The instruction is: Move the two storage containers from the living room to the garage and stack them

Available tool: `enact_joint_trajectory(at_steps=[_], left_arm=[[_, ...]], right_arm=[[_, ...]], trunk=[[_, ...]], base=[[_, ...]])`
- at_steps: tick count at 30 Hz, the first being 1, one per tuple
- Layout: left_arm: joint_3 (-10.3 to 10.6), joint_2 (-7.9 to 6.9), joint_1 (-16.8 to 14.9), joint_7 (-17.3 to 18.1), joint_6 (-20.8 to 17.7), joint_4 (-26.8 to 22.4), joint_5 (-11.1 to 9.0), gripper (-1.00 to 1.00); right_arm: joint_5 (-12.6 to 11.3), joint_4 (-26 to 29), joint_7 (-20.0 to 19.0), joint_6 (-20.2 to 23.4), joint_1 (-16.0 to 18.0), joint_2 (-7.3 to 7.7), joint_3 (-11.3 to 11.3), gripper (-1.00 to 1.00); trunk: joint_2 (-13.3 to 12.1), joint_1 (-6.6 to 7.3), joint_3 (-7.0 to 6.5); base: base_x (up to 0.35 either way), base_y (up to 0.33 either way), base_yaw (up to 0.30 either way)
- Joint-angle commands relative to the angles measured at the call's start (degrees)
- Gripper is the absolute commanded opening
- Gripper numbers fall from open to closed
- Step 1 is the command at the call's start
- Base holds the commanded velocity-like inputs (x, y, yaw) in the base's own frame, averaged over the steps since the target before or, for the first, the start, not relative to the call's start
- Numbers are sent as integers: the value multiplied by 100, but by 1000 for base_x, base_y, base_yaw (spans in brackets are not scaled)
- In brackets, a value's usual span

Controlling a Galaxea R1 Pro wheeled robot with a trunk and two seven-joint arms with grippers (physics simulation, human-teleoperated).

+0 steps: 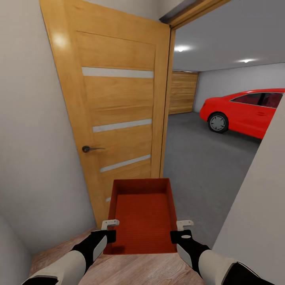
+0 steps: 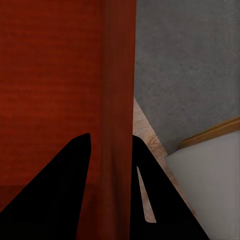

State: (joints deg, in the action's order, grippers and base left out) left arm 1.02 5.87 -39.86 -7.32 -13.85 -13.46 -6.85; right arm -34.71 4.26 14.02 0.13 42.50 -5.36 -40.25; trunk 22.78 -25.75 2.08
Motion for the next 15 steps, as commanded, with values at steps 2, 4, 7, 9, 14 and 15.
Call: enact_joint_trajectory(at_steps=[2,4,7,9,14,15], left_arm=[[3,-7,-5,-68,-39,-34,70,-100],[3,-7,-5,-68,-39,-34,70,-100],[3,-7,-5,-68,-39,-34,70,-100],[3,-7,-5,-68,-39,-34,70,-100],[3,-13,-5,-68,-39,-34,70,-100],[3,-12,-5,-68,-39,-34,70,-100]], right_arm=[[-106,-48,40,-2,4,1,-25,-100],[-106,-48,40,-1,4,4,-26,-100],[-106,-48,40,3,4,1,-25,-100],[-106,-48,40,1,4,1,-24,-100],[-106,-48,40,-4,4,8,-25,-100],[-106,-48,40,-2,4,8,-25,-100]], trunk=[[14,-4,13],[14,-4,13],[14,-4,13],[14,-4,13],[14,-4,13],[14,-4,13]], base=[[0,0,0],[0,0,0],[0,0,0],[0,0,0],[0,0,0],[0,0,0]])
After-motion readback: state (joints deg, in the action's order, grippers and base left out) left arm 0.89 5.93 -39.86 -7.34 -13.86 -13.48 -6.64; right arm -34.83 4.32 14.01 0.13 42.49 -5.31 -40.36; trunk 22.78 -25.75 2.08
